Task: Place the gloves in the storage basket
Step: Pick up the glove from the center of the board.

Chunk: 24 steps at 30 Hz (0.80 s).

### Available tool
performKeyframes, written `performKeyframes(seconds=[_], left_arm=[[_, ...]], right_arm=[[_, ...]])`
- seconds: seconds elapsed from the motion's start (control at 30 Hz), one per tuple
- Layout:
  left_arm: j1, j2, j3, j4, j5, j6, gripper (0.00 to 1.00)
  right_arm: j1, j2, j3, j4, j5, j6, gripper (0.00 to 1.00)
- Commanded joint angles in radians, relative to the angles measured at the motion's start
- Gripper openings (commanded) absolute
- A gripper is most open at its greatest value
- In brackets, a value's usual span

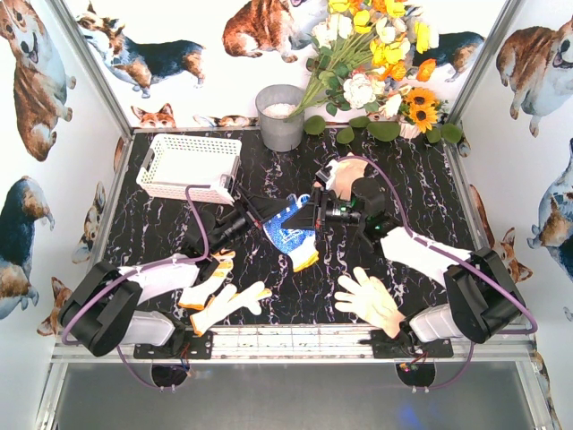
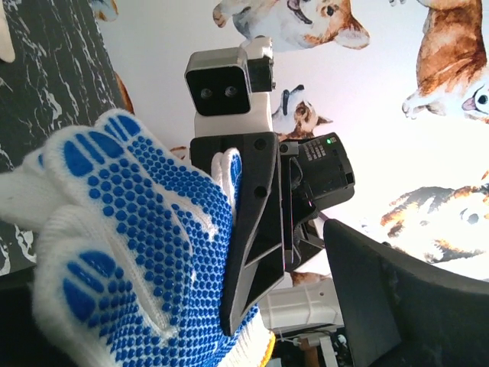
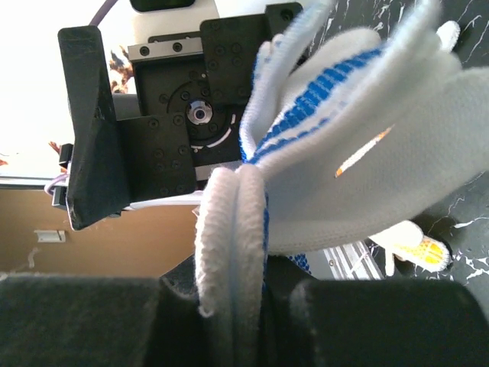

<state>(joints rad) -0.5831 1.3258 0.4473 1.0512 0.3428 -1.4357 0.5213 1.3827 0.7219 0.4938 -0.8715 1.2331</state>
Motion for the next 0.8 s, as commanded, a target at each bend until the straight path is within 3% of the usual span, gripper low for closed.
performKeyframes(seconds=[0.0,0.4,0.77], left_arm=[[0.009,-0.028,0.007,0.069,-0.032,-0.003,0.81],[0.009,-0.050,-0.009,0.052,-0.062,-0.005,0.52],[0.023,-0.061,0.002,-0.020,-0.083,0.042,0.21]], right_arm=[[0.011,-0.022,0.057,-0.016,-0.027,-0.057,0.00],[0.012,-0.034,0.069,-0.098,-0.007,-0.114,0.00],[0.026,-0.011,0.141,-0.245,0.030,-0.233,0.00]])
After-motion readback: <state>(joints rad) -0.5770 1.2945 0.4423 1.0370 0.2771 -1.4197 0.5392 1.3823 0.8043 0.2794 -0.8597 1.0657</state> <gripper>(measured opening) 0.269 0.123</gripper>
